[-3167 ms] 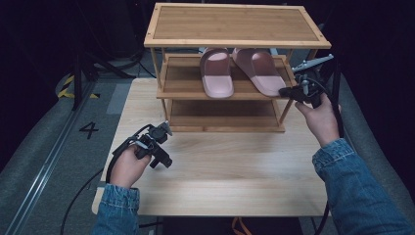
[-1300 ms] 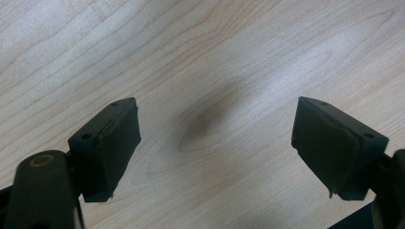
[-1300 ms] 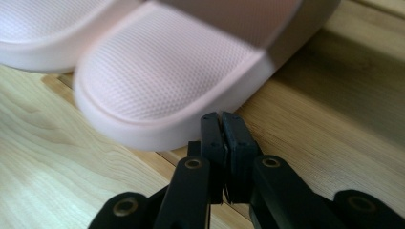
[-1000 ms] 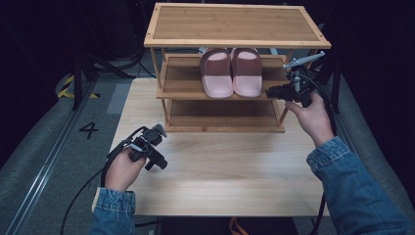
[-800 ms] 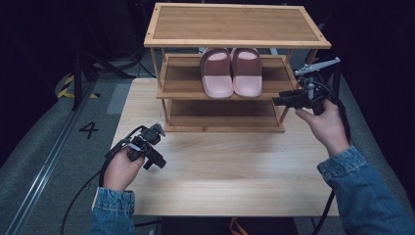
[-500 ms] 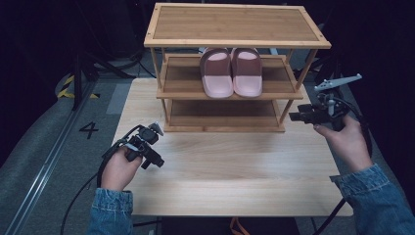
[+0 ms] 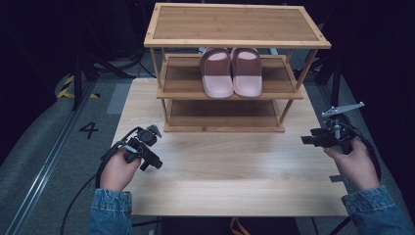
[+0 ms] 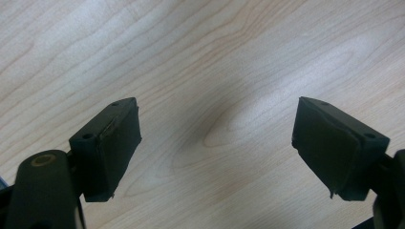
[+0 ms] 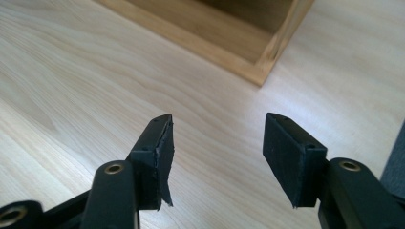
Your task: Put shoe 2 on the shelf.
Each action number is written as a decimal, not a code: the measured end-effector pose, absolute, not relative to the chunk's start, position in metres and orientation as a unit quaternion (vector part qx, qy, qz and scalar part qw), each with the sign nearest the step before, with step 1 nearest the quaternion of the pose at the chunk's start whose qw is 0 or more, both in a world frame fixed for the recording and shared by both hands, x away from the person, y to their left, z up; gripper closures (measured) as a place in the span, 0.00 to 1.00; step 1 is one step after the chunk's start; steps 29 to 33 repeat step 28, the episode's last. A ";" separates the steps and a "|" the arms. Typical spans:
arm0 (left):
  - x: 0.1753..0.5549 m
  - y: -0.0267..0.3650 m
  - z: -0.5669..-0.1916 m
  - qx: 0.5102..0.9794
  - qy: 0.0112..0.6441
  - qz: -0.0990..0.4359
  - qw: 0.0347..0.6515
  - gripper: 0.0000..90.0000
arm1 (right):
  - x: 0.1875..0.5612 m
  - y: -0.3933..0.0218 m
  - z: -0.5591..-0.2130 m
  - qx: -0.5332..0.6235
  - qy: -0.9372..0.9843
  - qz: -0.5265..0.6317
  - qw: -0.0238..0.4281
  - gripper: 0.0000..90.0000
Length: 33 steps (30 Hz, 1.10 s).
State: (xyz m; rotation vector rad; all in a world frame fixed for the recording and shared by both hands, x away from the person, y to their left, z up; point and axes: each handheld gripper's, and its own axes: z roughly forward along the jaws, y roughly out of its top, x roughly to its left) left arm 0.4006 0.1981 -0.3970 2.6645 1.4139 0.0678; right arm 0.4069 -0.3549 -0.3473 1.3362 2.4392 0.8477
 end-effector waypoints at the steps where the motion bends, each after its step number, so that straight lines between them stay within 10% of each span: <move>1: 0.402 0.199 -0.398 0.884 0.464 0.022 0.056 0.19 | 0.407 -0.355 -0.355 0.461 0.832 0.288 0.111 0.49; 33: 0.404 0.198 -0.415 0.882 0.469 0.007 0.041 0.19 | 0.417 -0.345 -0.452 0.454 0.842 0.257 0.135 0.52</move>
